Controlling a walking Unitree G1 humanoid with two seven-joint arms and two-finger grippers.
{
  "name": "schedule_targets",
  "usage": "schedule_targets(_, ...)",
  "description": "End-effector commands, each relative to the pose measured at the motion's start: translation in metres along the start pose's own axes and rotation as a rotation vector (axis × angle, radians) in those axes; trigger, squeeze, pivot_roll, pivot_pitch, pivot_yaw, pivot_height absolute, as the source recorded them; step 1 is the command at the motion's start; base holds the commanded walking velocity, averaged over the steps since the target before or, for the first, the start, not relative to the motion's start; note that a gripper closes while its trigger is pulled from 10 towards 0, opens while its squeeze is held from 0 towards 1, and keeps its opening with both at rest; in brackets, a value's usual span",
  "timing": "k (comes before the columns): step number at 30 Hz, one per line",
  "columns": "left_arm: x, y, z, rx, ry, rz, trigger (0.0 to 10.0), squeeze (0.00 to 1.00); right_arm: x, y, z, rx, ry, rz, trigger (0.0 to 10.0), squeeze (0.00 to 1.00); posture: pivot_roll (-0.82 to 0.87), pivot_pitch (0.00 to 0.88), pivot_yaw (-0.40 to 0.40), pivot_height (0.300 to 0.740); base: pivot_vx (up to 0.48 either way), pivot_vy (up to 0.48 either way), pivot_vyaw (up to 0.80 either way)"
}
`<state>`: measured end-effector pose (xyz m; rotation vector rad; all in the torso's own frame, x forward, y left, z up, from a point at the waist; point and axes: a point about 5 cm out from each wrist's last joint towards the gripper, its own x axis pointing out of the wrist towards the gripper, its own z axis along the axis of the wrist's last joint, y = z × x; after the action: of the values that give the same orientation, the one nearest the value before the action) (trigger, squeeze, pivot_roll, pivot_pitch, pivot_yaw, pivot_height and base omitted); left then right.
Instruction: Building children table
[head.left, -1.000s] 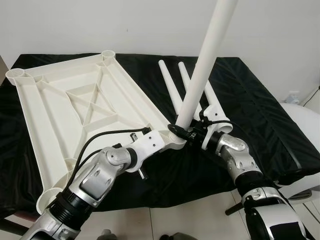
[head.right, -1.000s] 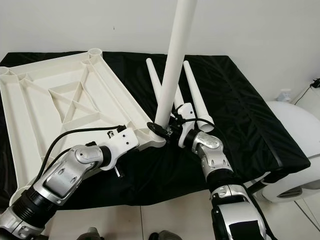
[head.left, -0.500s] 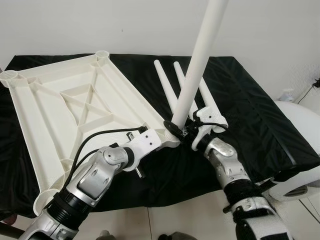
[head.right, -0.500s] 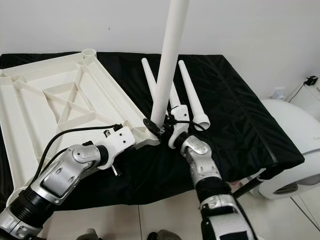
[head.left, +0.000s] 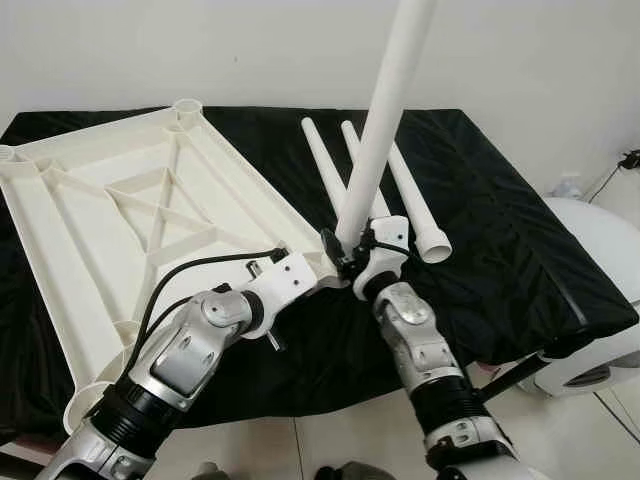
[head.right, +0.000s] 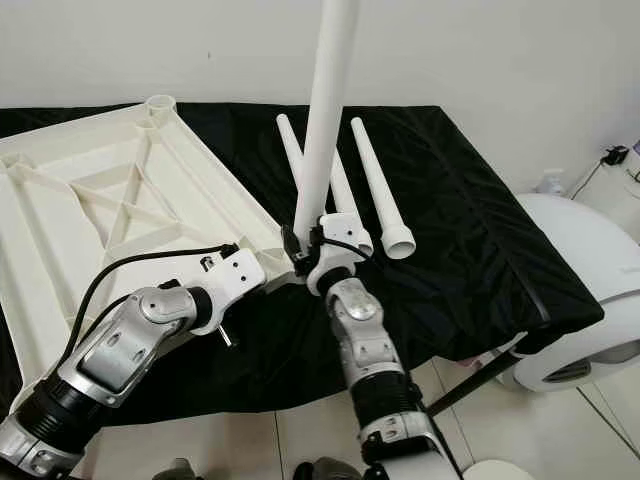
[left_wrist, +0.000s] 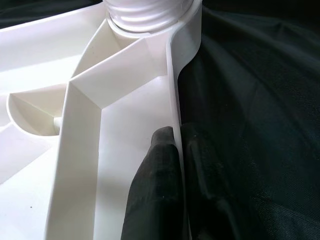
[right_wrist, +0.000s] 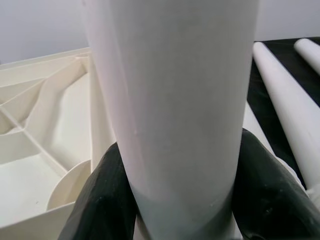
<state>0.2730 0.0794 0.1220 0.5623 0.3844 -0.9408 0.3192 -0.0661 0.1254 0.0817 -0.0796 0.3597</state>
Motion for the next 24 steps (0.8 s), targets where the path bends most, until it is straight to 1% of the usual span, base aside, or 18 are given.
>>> schedule_targets(1,0.008,-0.018,-0.005,-0.005,0.015,-0.088,10.0,0.0,0.003,0.016,0.006,0.008,-0.021,0.031,10.0,0.0,0.03,0.004,-0.09,0.74,0.0,0.0,0.0)
schedule_targets(3,0.008,-0.018,-0.005,-0.006,0.016,-0.087,10.0,0.0,0.002,0.013,0.007,-0.002,-0.022,0.02,10.0,0.0,0.03,0.003,-0.091,0.74,0.0,0.0,0.0)
schedule_targets(6,0.008,-0.018,-0.005,-0.007,0.016,-0.086,10.0,0.0,0.002,0.011,0.007,0.008,-0.023,0.018,10.0,0.0,0.03,0.003,-0.091,0.74,0.0,0.0,0.0)
schedule_targets(7,0.007,-0.018,-0.005,-0.008,0.017,-0.086,10.0,0.0,0.001,0.006,0.008,0.013,-0.027,0.013,10.0,0.71,0.03,0.0,-0.093,0.74,0.0,0.0,0.0)
schedule_targets(8,0.007,-0.018,-0.006,-0.008,0.018,-0.085,10.0,0.0,0.0,0.002,0.009,0.023,-0.034,0.016,10.0,1.0,0.04,0.0,-0.095,0.74,0.0,0.0,0.0)
schedule_targets(9,0.007,-0.019,-0.006,-0.008,0.018,-0.084,10.0,0.0,-0.001,-0.004,0.011,0.027,-0.041,0.02,10.0,1.0,0.04,0.0,-0.096,0.74,0.0,0.0,0.0)
schedule_targets(10,0.007,-0.019,-0.006,-0.008,0.018,-0.084,10.0,0.0,-0.001,-0.004,0.011,0.027,-0.041,0.02,10.0,1.0,0.04,0.0,-0.096,0.74,0.0,0.0,0.0)
schedule_targets(11,0.007,-0.019,-0.006,-0.008,0.018,-0.085,10.0,0.0,-0.002,-0.011,0.013,0.013,-0.05,0.02,10.0,1.0,0.04,0.0,-0.097,0.74,0.0,0.0,0.0)
schedule_targets(13,0.007,-0.019,-0.006,-0.007,0.018,-0.086,10.0,0.0,-0.003,-0.014,0.013,0.015,-0.05,0.037,10.0,1.0,0.04,0.0,-0.097,0.74,0.0,0.0,0.0)
schedule_targets(17,0.007,-0.019,-0.006,-0.002,0.018,-0.088,10.0,0.0,-0.005,-0.021,0.014,-0.021,-0.052,0.069,10.0,1.0,0.04,0.0,-0.098,0.74,0.0,0.0,0.0)
schedule_targets(19,0.008,-0.019,-0.005,-0.001,0.016,-0.086,10.0,0.0,-0.007,-0.026,0.013,-0.047,-0.044,0.109,10.0,1.0,0.04,0.0,-0.099,0.74,0.0,0.0,0.0)
schedule_targets(20,0.008,-0.019,-0.005,-0.001,0.016,-0.085,10.0,0.0,-0.008,-0.029,0.012,-0.056,-0.038,0.136,10.0,0.03,0.04,0.0,-0.1,0.74,0.0,0.0,0.0)
schedule_targets(22,0.008,-0.019,-0.005,-0.001,0.016,-0.084,10.0,0.0,-0.009,-0.032,0.012,-0.061,-0.034,0.154,10.0,0.03,0.04,0.0,-0.1,0.74,0.0,0.0,0.0)
schedule_targets(23,0.008,-0.019,-0.005,0.0,0.016,-0.083,10.0,0.0,-0.01,-0.035,0.011,-0.074,-0.029,0.184,10.0,0.0,0.04,0.0,-0.101,0.74,0.0,0.0,0.0)
schedule_targets(24,0.008,-0.019,-0.005,0.0,0.016,-0.083,10.0,0.0,-0.01,-0.035,0.011,-0.074,-0.029,0.184,10.0,0.0,0.04,0.0,-0.101,0.74,0.0,0.0,0.0)
